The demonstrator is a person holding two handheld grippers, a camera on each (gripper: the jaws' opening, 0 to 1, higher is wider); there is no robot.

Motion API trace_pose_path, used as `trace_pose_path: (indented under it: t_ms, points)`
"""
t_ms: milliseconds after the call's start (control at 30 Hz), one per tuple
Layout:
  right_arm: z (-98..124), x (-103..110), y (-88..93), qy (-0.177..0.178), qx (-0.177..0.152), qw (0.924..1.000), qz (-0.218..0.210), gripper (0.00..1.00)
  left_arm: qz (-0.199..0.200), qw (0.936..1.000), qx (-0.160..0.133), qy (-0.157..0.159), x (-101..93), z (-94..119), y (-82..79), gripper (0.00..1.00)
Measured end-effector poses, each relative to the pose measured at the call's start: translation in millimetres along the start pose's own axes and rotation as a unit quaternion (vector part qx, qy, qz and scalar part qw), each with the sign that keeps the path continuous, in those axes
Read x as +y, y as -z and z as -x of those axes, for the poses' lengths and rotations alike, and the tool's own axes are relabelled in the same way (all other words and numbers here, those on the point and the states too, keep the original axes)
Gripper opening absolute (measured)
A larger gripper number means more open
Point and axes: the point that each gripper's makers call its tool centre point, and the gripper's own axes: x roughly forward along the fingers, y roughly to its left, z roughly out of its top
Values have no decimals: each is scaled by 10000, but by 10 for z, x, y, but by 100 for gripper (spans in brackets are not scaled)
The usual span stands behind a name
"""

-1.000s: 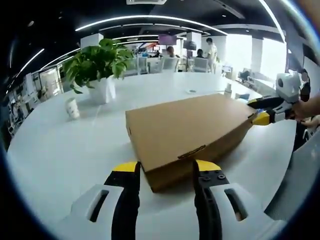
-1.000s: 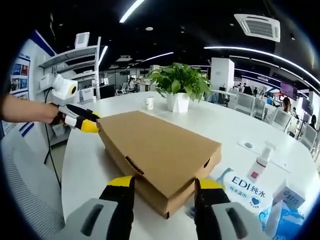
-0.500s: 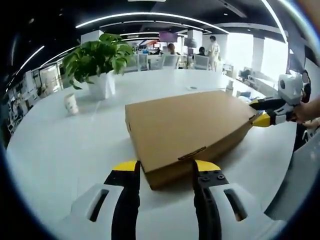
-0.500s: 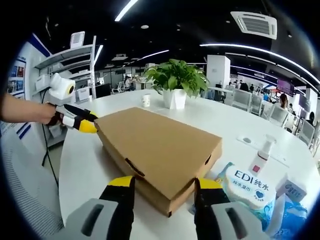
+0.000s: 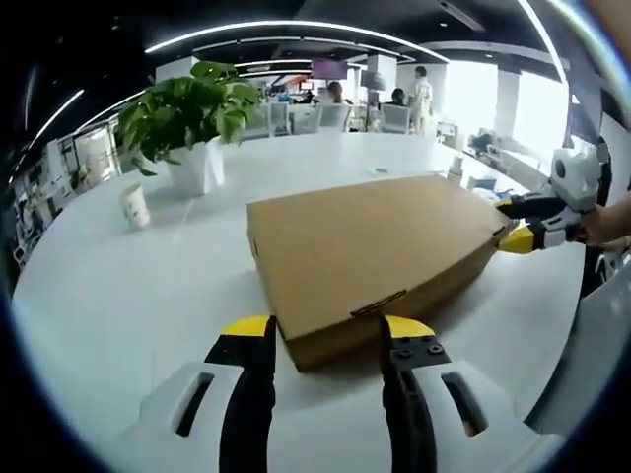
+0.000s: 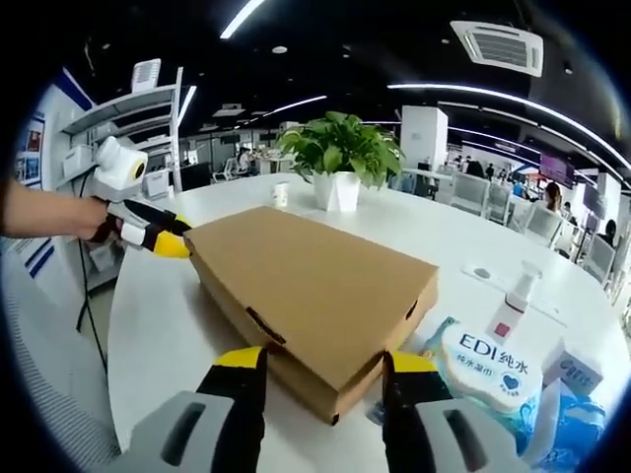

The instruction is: Operate the shoe box by opening the lid, removing the specified soft item, and placing it in the target area until the item is outside and the box remains undamaged.

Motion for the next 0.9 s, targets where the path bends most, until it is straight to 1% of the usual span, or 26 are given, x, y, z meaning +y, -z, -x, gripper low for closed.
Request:
trace_pose_path:
  t_ms: [367, 400, 600, 900]
  points:
    - [-101, -72, -55, 89, -1, 9999, -71, 44, -87, 9999, 89, 108, 86, -139, -101, 41]
    - [-110, -79, -60, 95, 0, 9999, -79, 44, -95, 9998, 90, 118, 123, -166, -114, 41]
    - [-180, -119, -98, 137, 20, 9998, -112, 44, -115, 9998, 109, 141, 180, -251, -162, 41]
    - [-249, -160, -140, 219, 20, 9996, -163, 44, -185, 9996, 154, 165, 218, -324, -213, 41]
